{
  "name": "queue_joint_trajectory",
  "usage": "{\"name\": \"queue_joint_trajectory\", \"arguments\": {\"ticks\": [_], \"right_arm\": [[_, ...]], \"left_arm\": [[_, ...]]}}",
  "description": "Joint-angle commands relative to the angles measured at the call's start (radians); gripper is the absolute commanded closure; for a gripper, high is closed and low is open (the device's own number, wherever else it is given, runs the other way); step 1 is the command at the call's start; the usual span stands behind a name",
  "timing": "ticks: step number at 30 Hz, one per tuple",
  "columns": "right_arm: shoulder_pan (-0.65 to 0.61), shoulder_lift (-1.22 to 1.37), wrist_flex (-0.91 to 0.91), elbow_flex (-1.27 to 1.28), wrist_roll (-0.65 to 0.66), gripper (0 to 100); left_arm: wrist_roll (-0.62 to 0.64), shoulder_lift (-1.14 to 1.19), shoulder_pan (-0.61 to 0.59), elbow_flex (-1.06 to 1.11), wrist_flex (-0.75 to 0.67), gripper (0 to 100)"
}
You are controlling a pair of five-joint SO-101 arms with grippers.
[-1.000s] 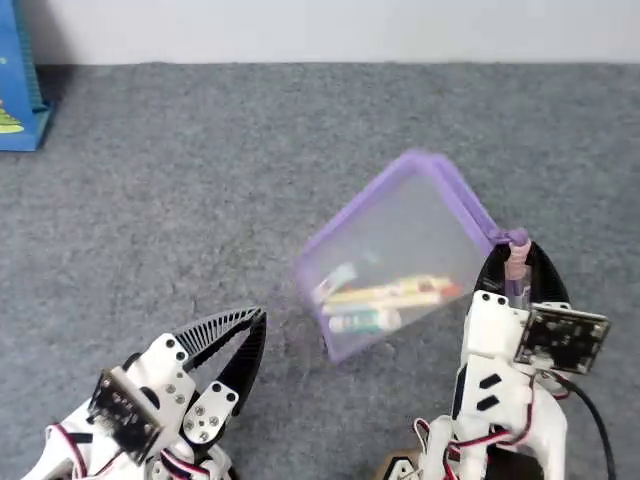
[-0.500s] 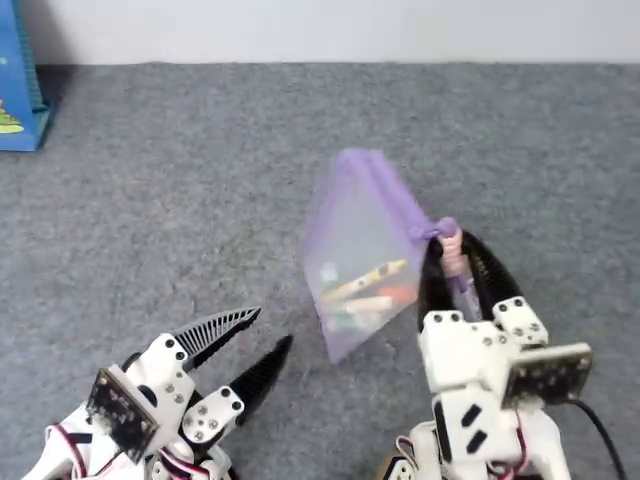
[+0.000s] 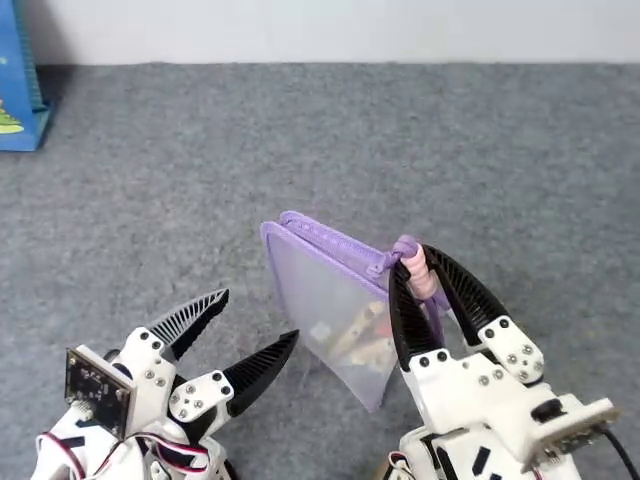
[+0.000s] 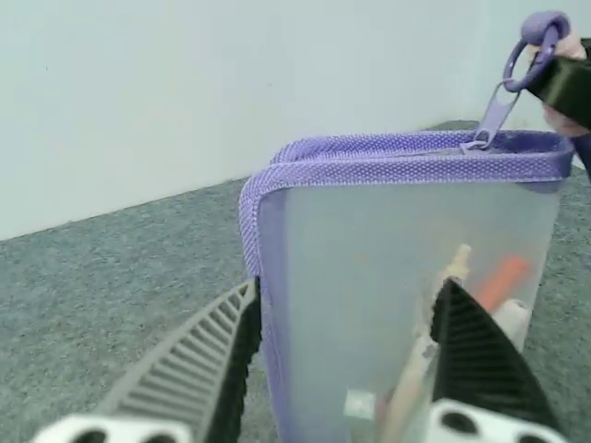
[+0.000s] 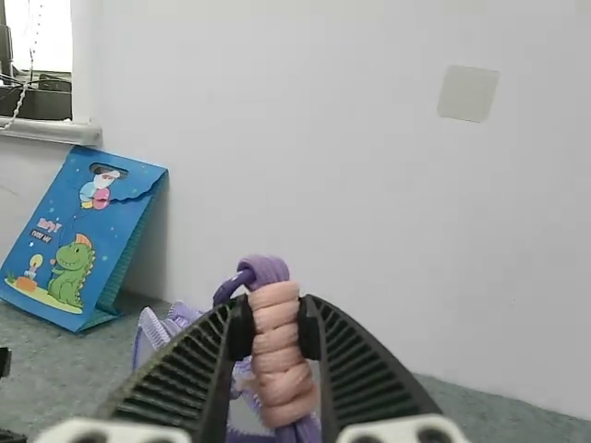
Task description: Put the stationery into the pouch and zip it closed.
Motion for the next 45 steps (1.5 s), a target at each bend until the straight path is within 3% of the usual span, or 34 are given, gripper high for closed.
{"name": "queue_joint_trajectory", "arguments": {"ticks": [1,8,17,36,45], "right_arm": [[-0.012,-0.002,-0.015,-0.104,-0.002,99.1],[-0.024,-0.002,0.025,-0.123,0.046,99.1],[-0.340,-0.002,0.165,-0.244,0.123,99.1],[-0.354,-0.002,0.220,-0.288,0.126,99.1],[-0.461,-0.001,0.318,-0.359,0.126,99.1]], "left_arm": [[0.005,-0.006,-0.008,-0.042,-0.025,71],[0.005,-0.006,-0.011,-0.104,-0.025,71],[0.003,-0.006,-0.011,-0.105,-0.025,71],[-0.124,-0.005,-0.009,-0.053,0.005,71],[-0.143,-0.005,0.040,-0.051,0.005,71]]}}
